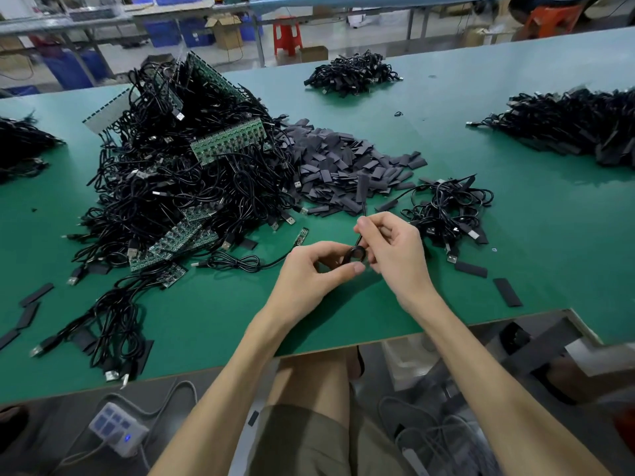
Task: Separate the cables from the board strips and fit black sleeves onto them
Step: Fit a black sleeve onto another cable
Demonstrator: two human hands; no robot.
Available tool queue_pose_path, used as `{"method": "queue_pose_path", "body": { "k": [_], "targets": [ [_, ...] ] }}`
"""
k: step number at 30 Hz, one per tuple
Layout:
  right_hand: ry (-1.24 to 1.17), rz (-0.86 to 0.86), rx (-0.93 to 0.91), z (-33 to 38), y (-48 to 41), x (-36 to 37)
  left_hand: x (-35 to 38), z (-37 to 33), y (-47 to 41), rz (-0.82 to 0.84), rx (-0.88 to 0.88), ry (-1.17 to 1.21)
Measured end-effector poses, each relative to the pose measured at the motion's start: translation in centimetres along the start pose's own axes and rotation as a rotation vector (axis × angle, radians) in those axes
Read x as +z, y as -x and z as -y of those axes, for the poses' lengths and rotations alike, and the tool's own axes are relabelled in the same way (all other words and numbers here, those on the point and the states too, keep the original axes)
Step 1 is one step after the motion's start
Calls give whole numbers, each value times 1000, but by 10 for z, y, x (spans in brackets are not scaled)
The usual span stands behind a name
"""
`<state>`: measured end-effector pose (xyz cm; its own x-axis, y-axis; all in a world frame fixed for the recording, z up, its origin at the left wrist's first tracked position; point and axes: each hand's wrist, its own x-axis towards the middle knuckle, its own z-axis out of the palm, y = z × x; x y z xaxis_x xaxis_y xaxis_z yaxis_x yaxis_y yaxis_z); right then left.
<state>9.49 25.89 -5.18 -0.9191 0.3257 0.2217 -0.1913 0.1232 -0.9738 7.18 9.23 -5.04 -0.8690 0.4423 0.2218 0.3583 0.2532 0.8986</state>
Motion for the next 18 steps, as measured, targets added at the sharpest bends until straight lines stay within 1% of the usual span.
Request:
{"method": "queue_pose_path", "body": {
  "k": [2,4,7,9,11,13,16,18],
  "targets": [
    [-63,0,22,0,0,0,0,-3,-1,-34,-2,44],
    [-73,-11,39,0,-1,0,0,-9,-6,-104,-27,147],
    [76,1,56,-3,-3,2,5,-31,-28,-145,-2,158],
    [185,86,49,-3,-3,5,16,-49,-50,-124,-23,183],
    [211,157,64,0,0,9,31,-66,-72,-82,-52,165],
    [211,163,106,0,-1,9,46,-83,-92,-6,-68,164],
    [297,176,178,-1,-6,8,62,-97,-109,85,-115,136],
    [306,182,174,-1,-5,8,63,-98,-105,128,-127,95]
  ]
}}
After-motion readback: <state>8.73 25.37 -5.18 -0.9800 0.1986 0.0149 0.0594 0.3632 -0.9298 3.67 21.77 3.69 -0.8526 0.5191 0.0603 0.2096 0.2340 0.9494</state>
